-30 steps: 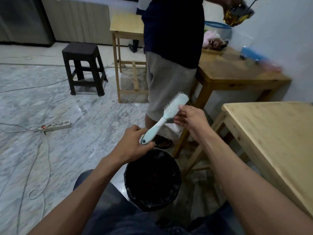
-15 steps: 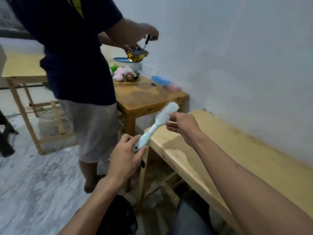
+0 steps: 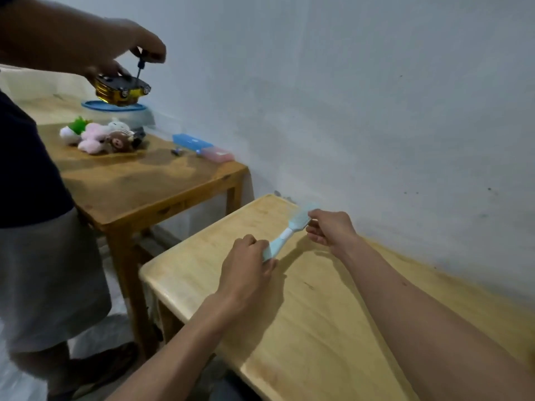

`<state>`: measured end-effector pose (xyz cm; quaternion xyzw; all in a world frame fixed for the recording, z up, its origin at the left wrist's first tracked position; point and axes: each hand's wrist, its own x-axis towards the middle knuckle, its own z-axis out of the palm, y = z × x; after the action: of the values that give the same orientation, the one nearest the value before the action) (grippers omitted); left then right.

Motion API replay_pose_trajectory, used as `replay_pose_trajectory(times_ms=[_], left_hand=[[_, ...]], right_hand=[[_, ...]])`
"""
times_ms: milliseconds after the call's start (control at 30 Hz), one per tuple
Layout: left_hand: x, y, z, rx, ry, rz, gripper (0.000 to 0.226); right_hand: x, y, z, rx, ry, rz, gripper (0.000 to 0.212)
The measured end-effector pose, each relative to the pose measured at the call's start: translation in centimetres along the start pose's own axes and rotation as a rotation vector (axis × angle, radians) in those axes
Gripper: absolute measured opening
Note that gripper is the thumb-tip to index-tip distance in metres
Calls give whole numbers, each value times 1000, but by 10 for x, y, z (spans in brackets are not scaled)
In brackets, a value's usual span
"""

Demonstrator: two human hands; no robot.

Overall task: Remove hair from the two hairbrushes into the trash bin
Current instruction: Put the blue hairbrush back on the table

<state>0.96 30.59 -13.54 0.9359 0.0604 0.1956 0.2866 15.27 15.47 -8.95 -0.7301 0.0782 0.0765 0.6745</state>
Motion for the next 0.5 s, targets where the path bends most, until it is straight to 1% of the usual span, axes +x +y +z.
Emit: replay_pose_trajectory(times_ms=[100,233,500], left_hand=[[19,3,14,12,-74,-3,35],[39,10,27,35,-120,4,35],[75,19,50,41,-205,1,47]], right_hand=[[29,11,-5,-25,45,39,14],[58,18,-12,-129,102,58,19],[89,21,-24,-309,182,46,23]])
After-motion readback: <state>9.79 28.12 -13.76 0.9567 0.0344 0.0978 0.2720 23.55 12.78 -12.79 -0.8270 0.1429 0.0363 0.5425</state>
